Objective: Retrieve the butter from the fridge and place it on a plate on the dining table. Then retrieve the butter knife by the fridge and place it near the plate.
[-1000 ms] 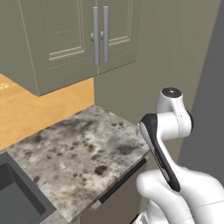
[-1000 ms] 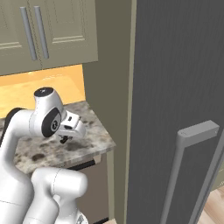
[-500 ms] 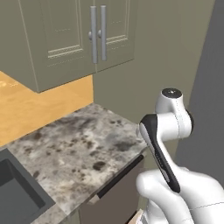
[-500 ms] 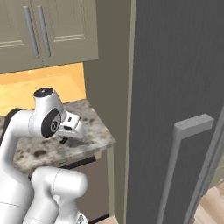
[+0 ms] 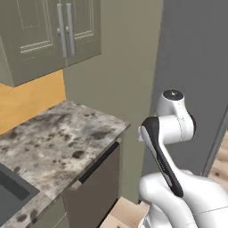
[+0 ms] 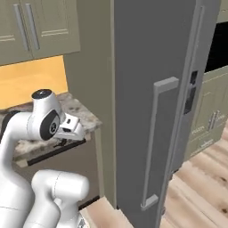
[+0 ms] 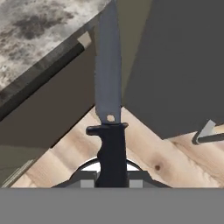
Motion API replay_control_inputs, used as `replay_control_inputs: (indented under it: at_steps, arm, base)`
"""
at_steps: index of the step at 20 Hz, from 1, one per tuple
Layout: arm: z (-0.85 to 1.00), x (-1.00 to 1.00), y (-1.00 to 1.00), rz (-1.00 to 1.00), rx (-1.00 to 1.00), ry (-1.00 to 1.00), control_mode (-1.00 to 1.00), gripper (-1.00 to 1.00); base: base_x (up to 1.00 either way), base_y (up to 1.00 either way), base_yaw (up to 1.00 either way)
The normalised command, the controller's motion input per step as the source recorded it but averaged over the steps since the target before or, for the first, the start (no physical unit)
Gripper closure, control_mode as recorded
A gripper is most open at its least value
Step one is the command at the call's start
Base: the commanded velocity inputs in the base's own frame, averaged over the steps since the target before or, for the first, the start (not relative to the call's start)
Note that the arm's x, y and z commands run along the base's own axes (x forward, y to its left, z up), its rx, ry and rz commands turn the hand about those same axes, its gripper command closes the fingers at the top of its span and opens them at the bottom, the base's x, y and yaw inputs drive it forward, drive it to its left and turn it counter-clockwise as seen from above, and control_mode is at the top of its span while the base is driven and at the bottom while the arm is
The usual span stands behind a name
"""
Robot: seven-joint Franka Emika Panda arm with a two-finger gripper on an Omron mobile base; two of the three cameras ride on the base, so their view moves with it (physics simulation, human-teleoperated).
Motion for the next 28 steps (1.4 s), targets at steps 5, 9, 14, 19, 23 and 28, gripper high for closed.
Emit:
replay_control_inputs:
  at_steps: [5, 9, 14, 19, 23, 28]
  arm:
    - [0.0, 0.0, 0.0, 0.0, 0.0, 0.0, 1.0, 1.0]
    - [0.0, 0.0, 0.0, 0.0, 0.0, 0.0, 1.0, 1.0]
    - [0.0, 0.0, 0.0, 0.0, 0.0, 0.0, 1.0, 1.0]
    - [0.0, 0.0, 0.0, 0.0, 0.0, 0.0, 1.0, 1.0]
    - [0.0, 0.0, 0.0, 0.0, 0.0, 0.0, 1.0, 1.0]
    - [0.0, 0.0, 0.0, 0.0, 0.0, 0.0, 1.0, 1.0]
  base:
    - [-0.56, -0.15, -0.63]
    - [-0.35, -0.24, -0.73]
    - [-0.4, -0.21, -0.72]
    - [-0.45, -0.29, -0.69]
    - [-0.42, -0.44, -0.65]
    - [0.07, -0.42, -0.3]
